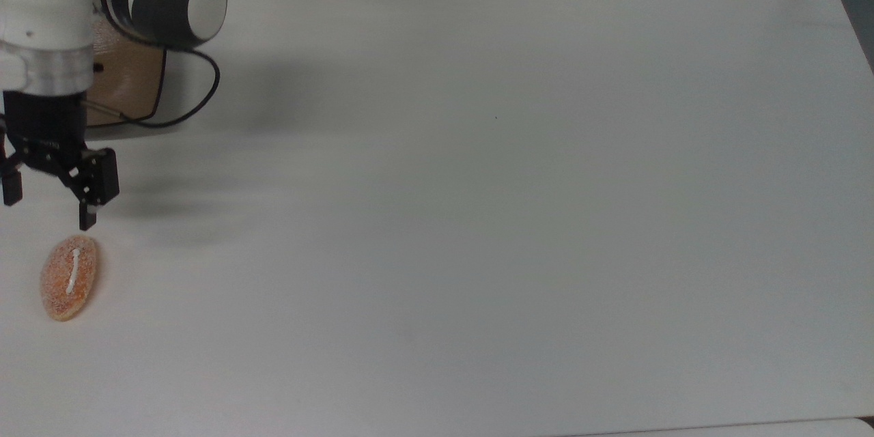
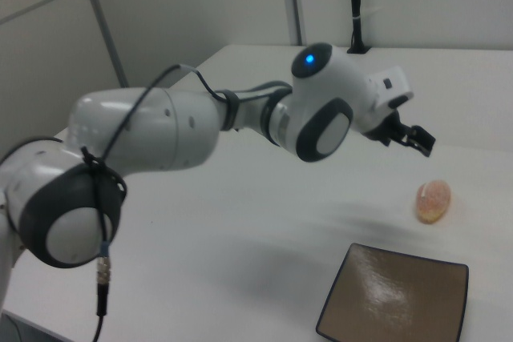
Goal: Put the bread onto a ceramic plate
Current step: 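Move the open gripper over the bread roll and lower it, then close the gripper around the bread roll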
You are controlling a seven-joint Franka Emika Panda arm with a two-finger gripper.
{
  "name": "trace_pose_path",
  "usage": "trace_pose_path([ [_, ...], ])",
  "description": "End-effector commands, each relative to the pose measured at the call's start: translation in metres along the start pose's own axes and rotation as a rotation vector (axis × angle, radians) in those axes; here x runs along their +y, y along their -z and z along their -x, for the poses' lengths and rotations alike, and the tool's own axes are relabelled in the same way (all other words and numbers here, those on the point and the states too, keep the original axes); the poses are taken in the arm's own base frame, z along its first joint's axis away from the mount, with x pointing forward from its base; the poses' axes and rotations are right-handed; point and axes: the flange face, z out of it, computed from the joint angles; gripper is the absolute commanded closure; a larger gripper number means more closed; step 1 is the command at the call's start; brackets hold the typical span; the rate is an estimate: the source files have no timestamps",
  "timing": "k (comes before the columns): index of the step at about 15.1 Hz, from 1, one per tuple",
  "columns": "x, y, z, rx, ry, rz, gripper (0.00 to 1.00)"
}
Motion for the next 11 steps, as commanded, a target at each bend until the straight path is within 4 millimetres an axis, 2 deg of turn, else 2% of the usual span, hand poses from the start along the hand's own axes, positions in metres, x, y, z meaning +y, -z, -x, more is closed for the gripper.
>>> trace_pose_path([
  [1,0.014,-0.049,0.008,0.052,0.049,0.039,0.0],
  [5,0.014,-0.089,0.036,0.039,0.051,0.043,0.0],
  [8,0.01,-0.107,0.051,0.019,0.054,0.039,0.0],
  [11,0.009,-0.114,0.057,0.016,0.059,0.039,0.0],
])
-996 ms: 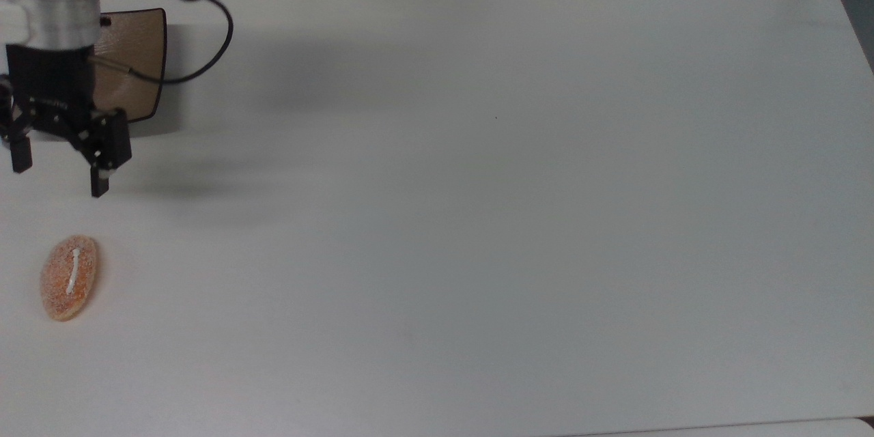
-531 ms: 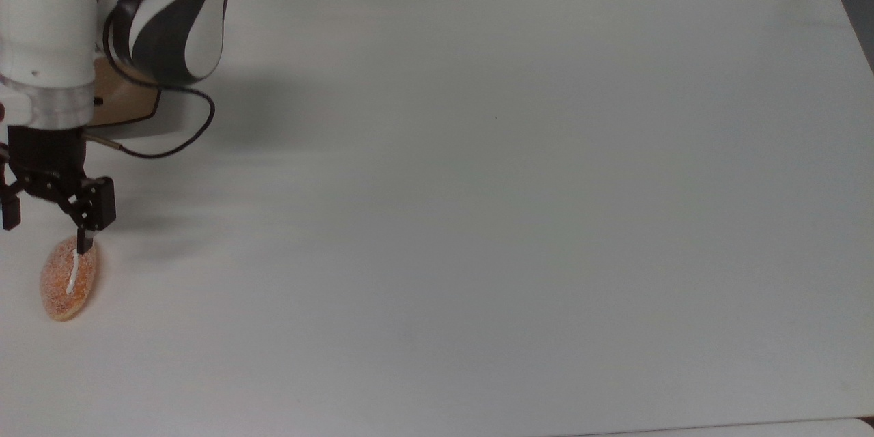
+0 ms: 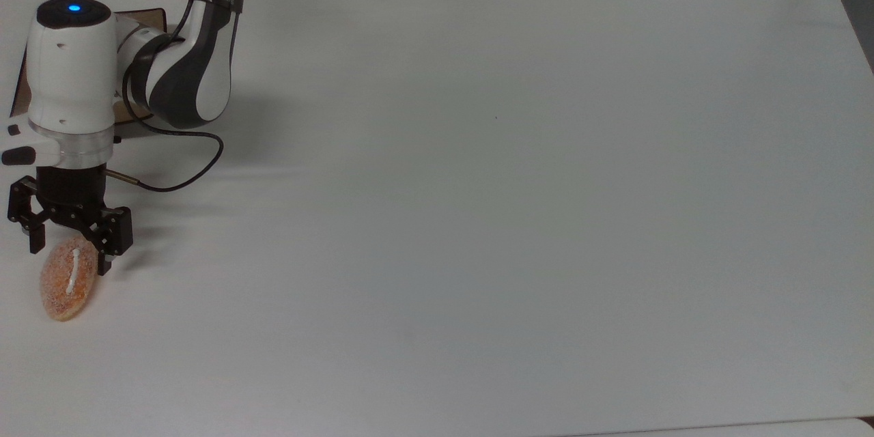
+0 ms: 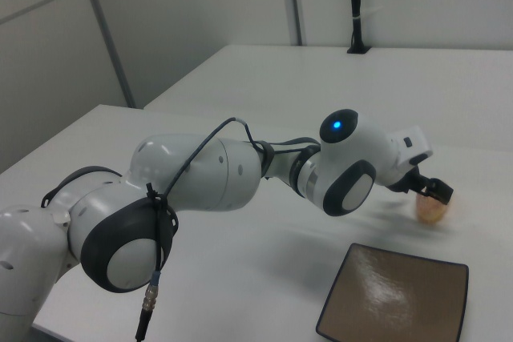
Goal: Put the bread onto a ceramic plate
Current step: 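Close the gripper around the bread roll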
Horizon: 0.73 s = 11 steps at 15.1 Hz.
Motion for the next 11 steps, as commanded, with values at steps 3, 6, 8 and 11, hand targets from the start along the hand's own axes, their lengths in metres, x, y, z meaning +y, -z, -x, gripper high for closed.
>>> trace_pose_path([
  [3,-0.0017,-0.0102,0.0038,0.016,0.031,0.011,0.12],
  [6,-0.0014,-0.0116,0.0067,0.008,0.071,0.012,0.45],
  [8,-0.0002,-0.0116,0.0075,0.006,0.091,0.012,0.64],
  [11,-0.0004,-0.0083,0.006,0.007,0.106,0.011,0.71],
])
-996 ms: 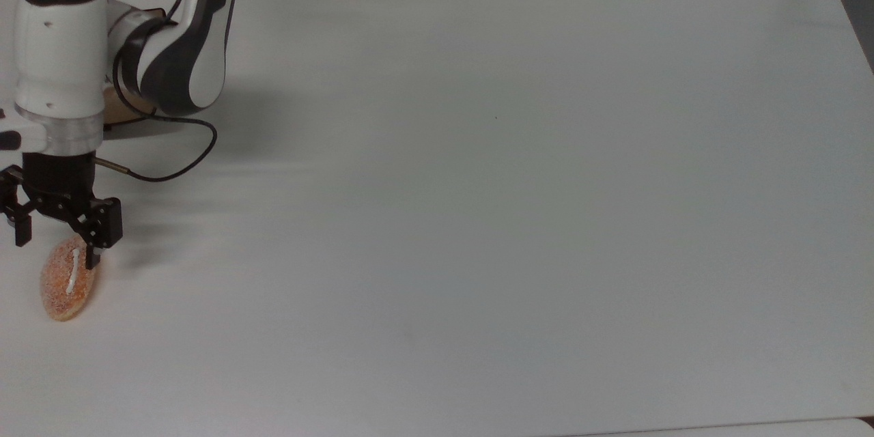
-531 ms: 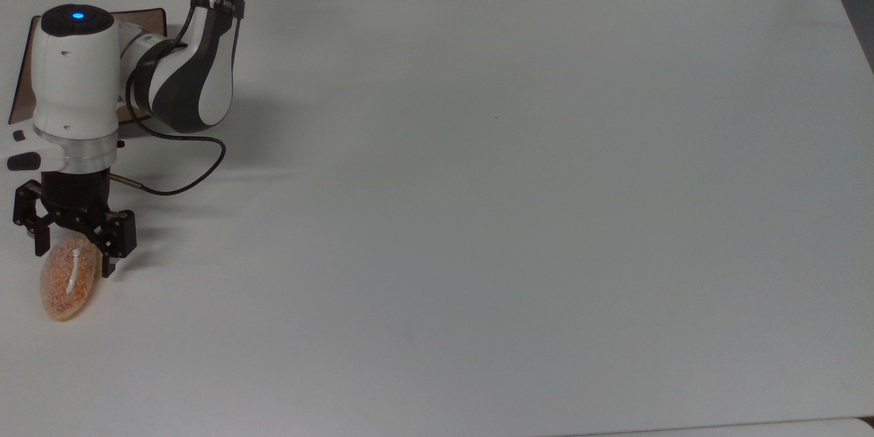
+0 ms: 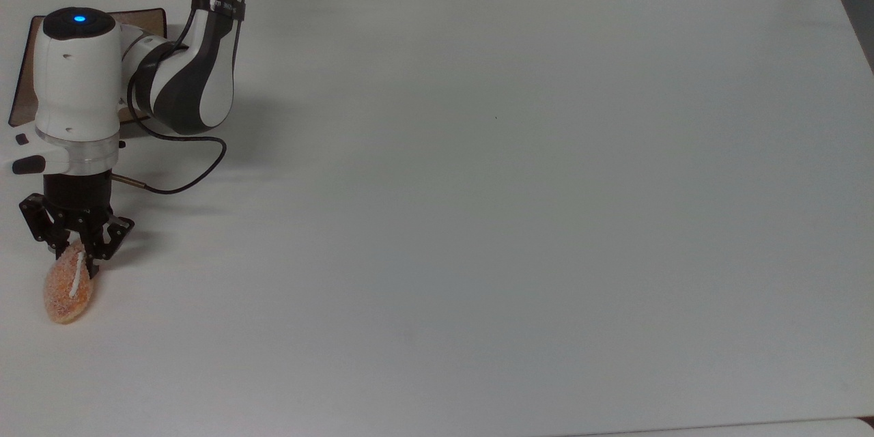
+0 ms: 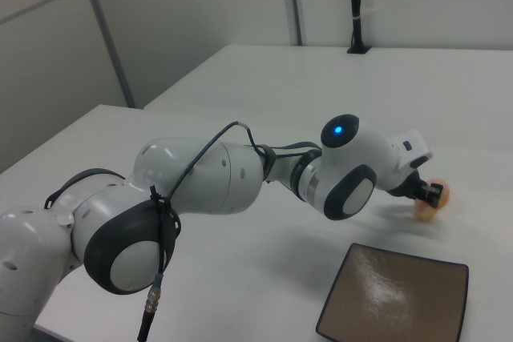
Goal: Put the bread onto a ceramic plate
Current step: 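Close the gripper around the bread roll, then lift the bread roll and carry it over the brown plate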
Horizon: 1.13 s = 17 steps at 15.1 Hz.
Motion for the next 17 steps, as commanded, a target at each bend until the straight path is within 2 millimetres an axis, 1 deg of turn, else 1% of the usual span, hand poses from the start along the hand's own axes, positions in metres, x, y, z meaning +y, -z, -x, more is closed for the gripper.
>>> trace_pose_path([
  [1,0.003,0.005,-0.002,0.017,0.04,0.016,0.73],
  [4,0.004,0.023,-0.01,0.021,0.035,0.014,0.73],
  [6,0.005,0.039,-0.018,0.03,0.031,0.013,0.72],
  [10,0.006,0.084,-0.034,0.044,0.02,0.005,0.71],
  [11,0.006,0.096,-0.038,0.027,0.018,-0.002,0.71],
  [12,0.007,0.117,-0.047,-0.006,0.012,-0.02,0.71],
  [14,0.01,0.149,-0.059,-0.055,0.007,-0.044,0.71],
  [16,0.009,0.177,-0.062,-0.106,0.005,-0.067,0.7],
  [17,0.008,0.188,-0.06,-0.135,0.007,-0.079,0.69],
])
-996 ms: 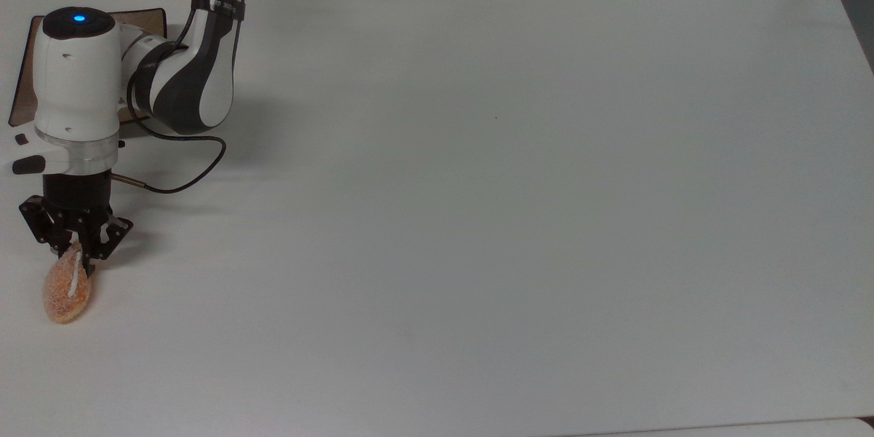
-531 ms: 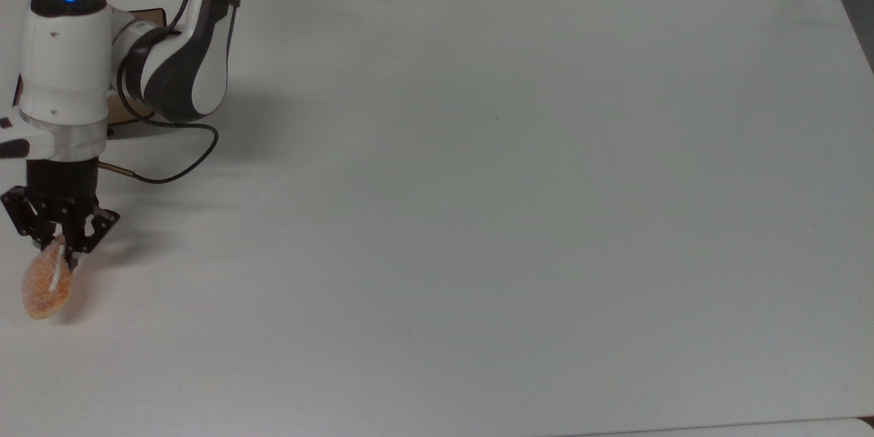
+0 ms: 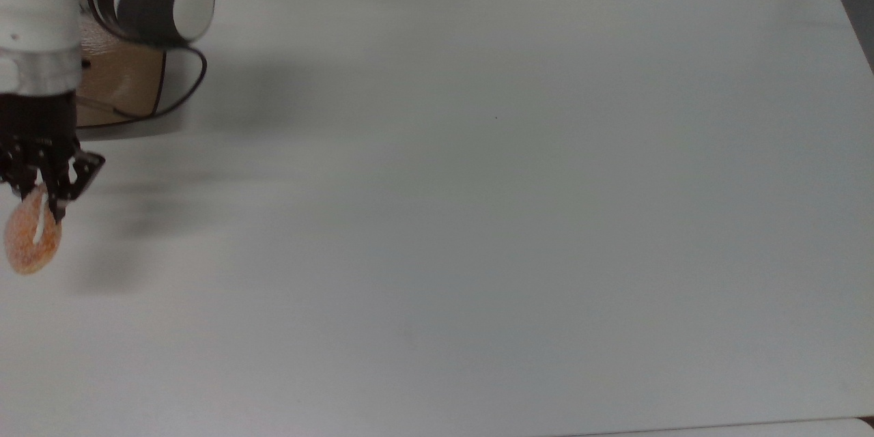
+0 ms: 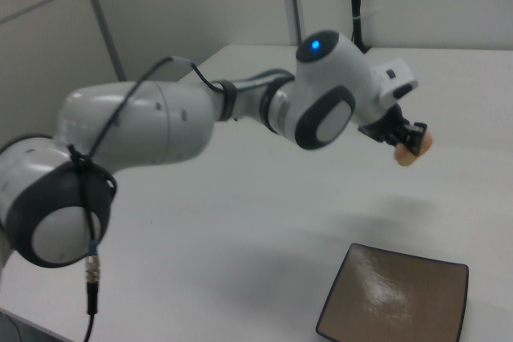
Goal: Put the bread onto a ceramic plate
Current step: 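Lift the bread roll and carry it over the brown plate, then lower the bread roll onto the plate and open the gripper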
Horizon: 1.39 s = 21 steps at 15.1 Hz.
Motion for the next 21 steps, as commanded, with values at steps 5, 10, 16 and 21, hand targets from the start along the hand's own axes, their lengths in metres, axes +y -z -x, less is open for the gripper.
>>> trace_pose_path([
  [5,-0.015,0.099,0.031,-0.218,0.007,-0.091,0.69],
  [10,-0.002,0.127,0.068,-0.369,0.02,-0.136,0.68],
  [16,0.061,0.12,0.134,-0.426,0.135,-0.169,0.67],
  [21,0.097,0.104,0.164,-0.427,0.173,-0.17,0.65],
])
